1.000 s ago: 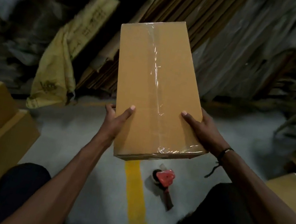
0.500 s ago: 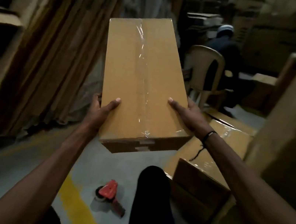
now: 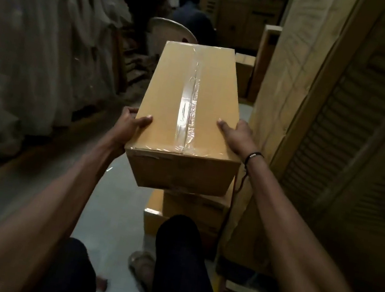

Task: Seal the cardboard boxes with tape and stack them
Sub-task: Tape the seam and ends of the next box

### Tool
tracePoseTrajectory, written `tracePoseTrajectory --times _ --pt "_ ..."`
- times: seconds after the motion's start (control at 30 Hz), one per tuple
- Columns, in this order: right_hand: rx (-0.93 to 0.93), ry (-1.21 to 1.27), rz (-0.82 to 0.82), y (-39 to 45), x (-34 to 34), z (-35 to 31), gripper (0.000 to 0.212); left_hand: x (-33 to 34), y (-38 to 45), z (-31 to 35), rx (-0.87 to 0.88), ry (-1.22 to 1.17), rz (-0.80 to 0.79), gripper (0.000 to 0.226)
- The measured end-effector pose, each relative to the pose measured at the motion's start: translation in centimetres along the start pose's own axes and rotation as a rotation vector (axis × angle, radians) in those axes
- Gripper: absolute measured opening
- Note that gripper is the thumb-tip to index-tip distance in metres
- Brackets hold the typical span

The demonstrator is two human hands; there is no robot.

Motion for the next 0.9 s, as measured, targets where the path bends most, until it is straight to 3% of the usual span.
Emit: tracePoseTrajectory --times 0.27,0.5,0.7,0.9 --pt "0.126 -0.203 0.089 4.3 1.9 4.7 0.061 5.1 6.3 -4.2 -0.124 -0.01 -0.139 0.055" --pt "0.194 -0.216 0.161 7.5 4.5 8.5 0.069 8.7 11.6 -7.0 -0.122 0.06 -0.177 0.045" --pt "0.199 -0.362 0.226 9.3 5.0 10.4 0.059 11.3 14.7 -9.3 -0.169 0.092 -0.217 0.039" --pt "0.163 -0.427 0.282 9.4 5.6 11.1 0.07 12.2 16.2 -9.8 -0.2 0.092 -0.248 0.042"
Point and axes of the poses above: each hand's wrist, its own y-axis towards the middle knuckle, its own x-axis out of the palm, z = x × y, the point moved 1 cm from there along y, towards the middle knuckle, and after that the axes turned 6 degrees about z, right-handed, at the moved point
